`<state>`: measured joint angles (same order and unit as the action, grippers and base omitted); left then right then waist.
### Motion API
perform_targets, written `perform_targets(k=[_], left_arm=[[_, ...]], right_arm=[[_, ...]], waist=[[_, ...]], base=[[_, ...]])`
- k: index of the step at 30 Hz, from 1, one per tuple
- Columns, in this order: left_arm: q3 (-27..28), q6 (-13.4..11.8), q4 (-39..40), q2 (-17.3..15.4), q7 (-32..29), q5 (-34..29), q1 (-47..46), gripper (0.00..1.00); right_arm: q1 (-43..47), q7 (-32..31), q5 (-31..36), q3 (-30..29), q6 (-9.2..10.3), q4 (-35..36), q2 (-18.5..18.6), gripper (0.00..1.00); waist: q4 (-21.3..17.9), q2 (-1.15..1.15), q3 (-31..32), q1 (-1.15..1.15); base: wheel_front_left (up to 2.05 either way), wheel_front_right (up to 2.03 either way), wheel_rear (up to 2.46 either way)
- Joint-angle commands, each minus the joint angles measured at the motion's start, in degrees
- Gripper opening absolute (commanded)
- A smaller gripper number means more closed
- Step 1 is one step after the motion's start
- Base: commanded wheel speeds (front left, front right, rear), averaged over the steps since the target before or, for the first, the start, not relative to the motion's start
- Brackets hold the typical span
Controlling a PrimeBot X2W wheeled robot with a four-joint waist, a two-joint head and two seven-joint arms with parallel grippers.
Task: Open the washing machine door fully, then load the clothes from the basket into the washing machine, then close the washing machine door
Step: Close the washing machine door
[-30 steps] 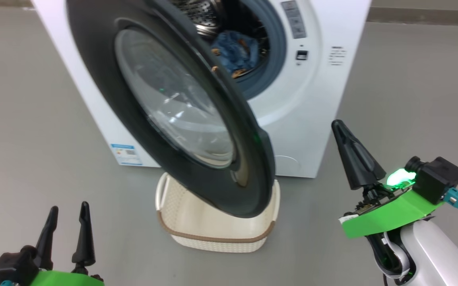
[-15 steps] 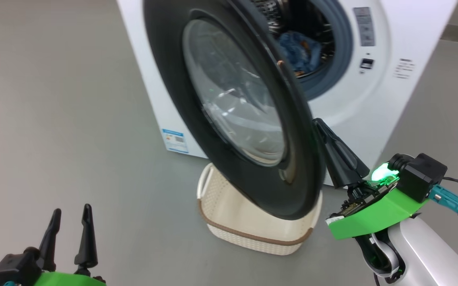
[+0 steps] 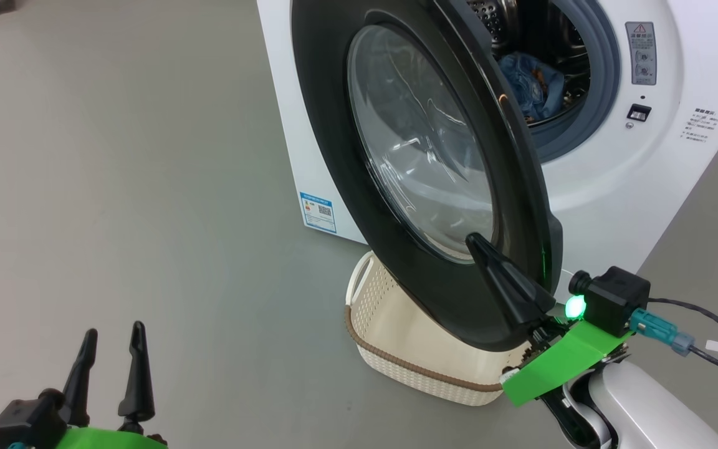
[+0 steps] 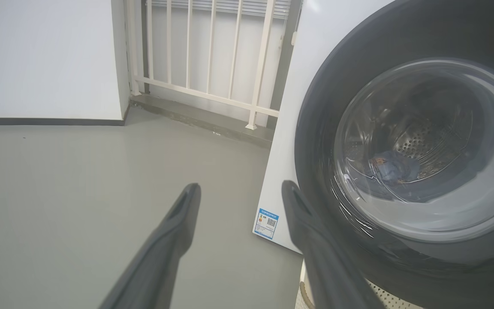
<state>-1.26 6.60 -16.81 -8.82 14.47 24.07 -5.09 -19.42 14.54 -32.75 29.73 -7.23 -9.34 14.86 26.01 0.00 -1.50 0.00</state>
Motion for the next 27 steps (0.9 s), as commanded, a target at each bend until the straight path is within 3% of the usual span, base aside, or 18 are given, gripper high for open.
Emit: perform_targets(k=[1, 16, 27], left_arm=[[2.07, 0.33, 1.00, -0.92, 0.52, -0.26, -2.09, 1.00], [2.22, 0.58, 1.09, -0.11, 0.52, -0.19, -3.21, 1.00], [2.42, 0.75, 0.99, 0.09, 0.52, -0.21, -3.96, 1.00]], right_arm=[[-0.11, 0.46, -0.78, 0.86, -0.25, 0.64, 0.31, 0.00], [-1.28, 0.46, -4.48, 4.22, -0.25, -9.37, 0.44, 0.00], [-2.69, 0.46, -5.15, 3.81, -0.25, -12.45, 1.15, 0.00]], waist=[[-0.01, 0.00, -0.15, 0.00], [-0.83, 0.00, -2.86, 0.00], [-1.04, 0.00, -4.61, 0.00]], base=[[0.00, 0.00, 0.00], [0.00, 0.00, 0.00], [0.00, 0.00, 0.00]])
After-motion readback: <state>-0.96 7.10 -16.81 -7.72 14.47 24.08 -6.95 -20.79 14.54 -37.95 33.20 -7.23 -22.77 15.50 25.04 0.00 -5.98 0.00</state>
